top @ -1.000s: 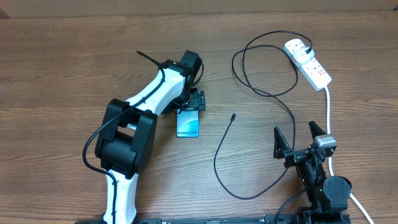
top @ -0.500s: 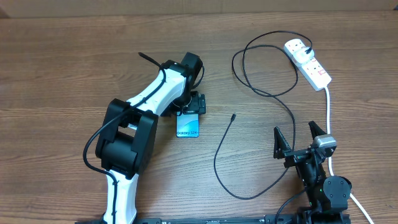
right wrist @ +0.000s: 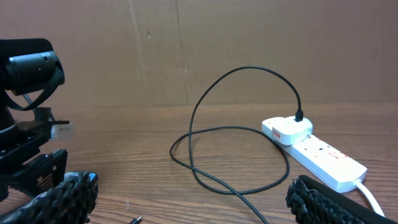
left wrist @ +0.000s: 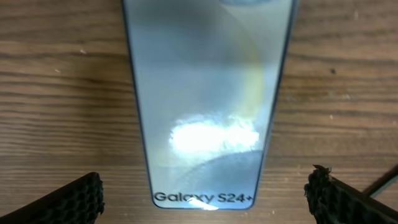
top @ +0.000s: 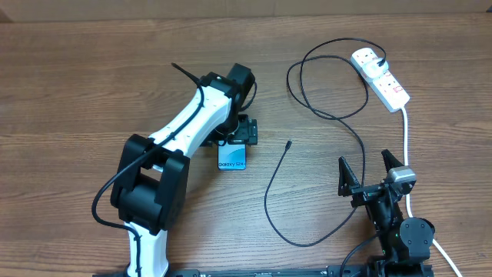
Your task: Plug charger to phone and switch on socket
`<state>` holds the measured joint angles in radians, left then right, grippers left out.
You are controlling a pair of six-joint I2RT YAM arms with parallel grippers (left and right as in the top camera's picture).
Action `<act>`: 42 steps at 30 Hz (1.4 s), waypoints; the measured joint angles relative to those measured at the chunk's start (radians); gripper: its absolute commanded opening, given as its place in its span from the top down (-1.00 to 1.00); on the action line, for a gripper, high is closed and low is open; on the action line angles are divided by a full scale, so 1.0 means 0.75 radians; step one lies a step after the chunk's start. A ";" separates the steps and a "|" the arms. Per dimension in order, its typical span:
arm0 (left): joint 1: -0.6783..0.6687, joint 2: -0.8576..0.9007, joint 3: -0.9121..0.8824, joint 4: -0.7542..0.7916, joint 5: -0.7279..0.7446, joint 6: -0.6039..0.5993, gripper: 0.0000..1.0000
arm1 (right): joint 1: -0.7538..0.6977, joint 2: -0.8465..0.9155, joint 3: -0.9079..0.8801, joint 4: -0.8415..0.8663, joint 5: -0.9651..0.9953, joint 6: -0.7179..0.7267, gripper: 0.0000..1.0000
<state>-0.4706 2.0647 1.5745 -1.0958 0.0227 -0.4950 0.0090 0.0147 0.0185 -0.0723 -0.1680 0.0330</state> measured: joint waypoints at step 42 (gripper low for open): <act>-0.024 -0.014 -0.237 0.388 -0.109 -0.081 -0.98 | 0.001 0.000 0.000 0.001 0.000 0.000 -1.00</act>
<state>-0.4885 2.0541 1.3972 -0.8051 -0.0593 -0.5556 0.0093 0.0147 0.0185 -0.0719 -0.1680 0.0330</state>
